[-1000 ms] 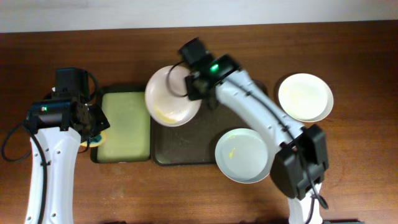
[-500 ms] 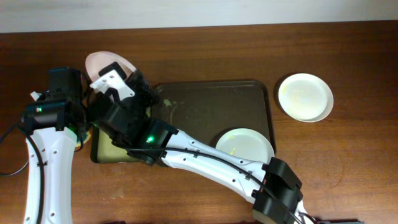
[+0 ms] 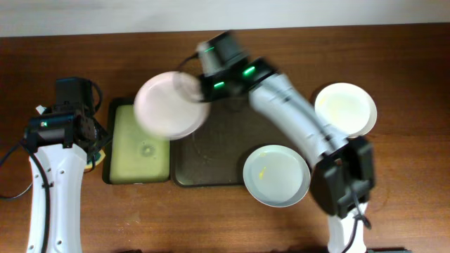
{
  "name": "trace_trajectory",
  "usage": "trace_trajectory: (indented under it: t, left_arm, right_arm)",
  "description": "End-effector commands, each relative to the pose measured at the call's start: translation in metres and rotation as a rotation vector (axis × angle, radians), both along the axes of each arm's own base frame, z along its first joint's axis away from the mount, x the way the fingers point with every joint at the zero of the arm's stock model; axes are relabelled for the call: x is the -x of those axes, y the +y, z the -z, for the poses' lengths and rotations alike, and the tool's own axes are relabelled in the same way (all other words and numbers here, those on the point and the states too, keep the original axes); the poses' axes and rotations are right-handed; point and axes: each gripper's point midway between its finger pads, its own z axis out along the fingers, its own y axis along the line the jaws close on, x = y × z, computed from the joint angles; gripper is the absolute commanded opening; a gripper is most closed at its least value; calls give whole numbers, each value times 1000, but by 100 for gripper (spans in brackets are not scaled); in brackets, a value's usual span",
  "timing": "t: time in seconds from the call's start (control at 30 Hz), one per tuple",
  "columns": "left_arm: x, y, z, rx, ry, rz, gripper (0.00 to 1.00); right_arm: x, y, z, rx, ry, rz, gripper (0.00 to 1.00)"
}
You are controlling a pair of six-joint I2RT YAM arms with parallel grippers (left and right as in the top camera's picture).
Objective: Clean dirty plates on tray and stack at the side
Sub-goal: 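Carry the pink plate with the right gripper and stack it on the white plate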
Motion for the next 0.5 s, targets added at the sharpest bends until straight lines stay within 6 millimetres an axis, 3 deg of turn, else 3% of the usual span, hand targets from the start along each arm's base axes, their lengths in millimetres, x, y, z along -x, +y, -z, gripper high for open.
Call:
trace_trajectory:
  t: [0.0, 0.07, 0.1, 0.13, 0.2, 0.27, 0.33, 0.37, 0.4, 0.47]
  left_arm:
    - [-3, -1, -2, 20, -29, -12, 0]
    - [-19, -17, -1, 91, -63, 98, 0]
    - [-31, -38, 0, 179, -87, 250, 0]
    - [-40, -62, 0, 261, -105, 417, 0]
    - [-45, -91, -2, 339, -122, 609, 0]
    - [-45, -96, -2, 340, -119, 630, 0]
    - [-45, -96, -2, 341, -117, 629, 0]
    - [-44, -97, -1, 342, -113, 630, 0]
    - [-43, -97, -1, 341, -110, 635, 0]
    - [-43, -97, -1, 341, -110, 635, 0]
  right_arm:
    - [-20, -136, 3, -66, 195, 215, 4]
    - [-18, -248, 13, -38, 283, 429, 4]
    - [-7, -313, 22, 19, 332, 576, 4]
    - [8, -361, 29, 94, 370, 685, 4]
    - [37, -416, 39, 217, 439, 809, 4]
    - [64, -450, 51, 302, 506, 884, 5]
    - [65, -455, 61, 306, 504, 897, 11]
    - [65, -455, 64, 306, 501, 896, 50]
    - [65, -455, 64, 305, 502, 896, 77]
    - [63, -442, 57, 219, 518, 877, 98]
